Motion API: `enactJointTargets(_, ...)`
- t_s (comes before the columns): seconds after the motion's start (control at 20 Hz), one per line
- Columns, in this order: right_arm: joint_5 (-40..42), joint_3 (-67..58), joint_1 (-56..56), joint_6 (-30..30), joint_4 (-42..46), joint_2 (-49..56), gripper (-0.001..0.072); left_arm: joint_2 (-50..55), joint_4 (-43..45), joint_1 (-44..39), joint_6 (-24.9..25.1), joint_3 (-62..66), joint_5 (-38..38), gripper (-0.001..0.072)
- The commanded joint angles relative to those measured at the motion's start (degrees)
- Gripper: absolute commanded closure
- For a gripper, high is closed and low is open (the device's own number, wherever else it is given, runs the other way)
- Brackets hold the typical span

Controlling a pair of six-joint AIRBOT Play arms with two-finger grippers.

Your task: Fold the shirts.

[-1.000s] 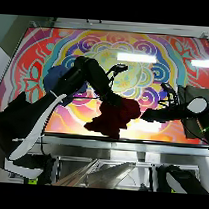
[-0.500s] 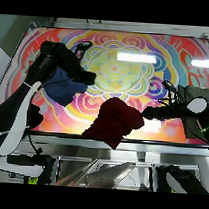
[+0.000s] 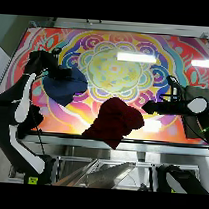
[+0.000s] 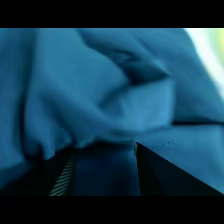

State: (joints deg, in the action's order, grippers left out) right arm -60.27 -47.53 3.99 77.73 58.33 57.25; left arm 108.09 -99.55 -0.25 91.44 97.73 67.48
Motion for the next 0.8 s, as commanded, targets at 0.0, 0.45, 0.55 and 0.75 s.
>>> enactJointTargets(0.0, 3.0, 0.0, 0.0, 0.0, -1.6, 0.0, 0.0181, 5.4, 13.2, 2.8, -2.3, 3.9, 4.8, 0.0301)
enactJointTargets(0.45, 2.3, 0.0, 0.0, 0.0, -2.0, 0.1, 0.0181, -1.3, 27.9, 14.3, -4.3, 9.9, 14.1, 0.0300)
enactJointTargets(0.55, 2.4, 0.0, 0.0, 0.0, -2.0, 0.1, 0.0181, -3.3, 26.1, 17.6, -3.5, 9.2, 15.0, 0.0301)
enactJointTargets(0.75, -0.4, 0.0, 0.0, 0.0, -1.4, 0.1, 0.0164, -8.7, 3.3, 20.2, 2.9, 7.3, 14.7, 0.0301)
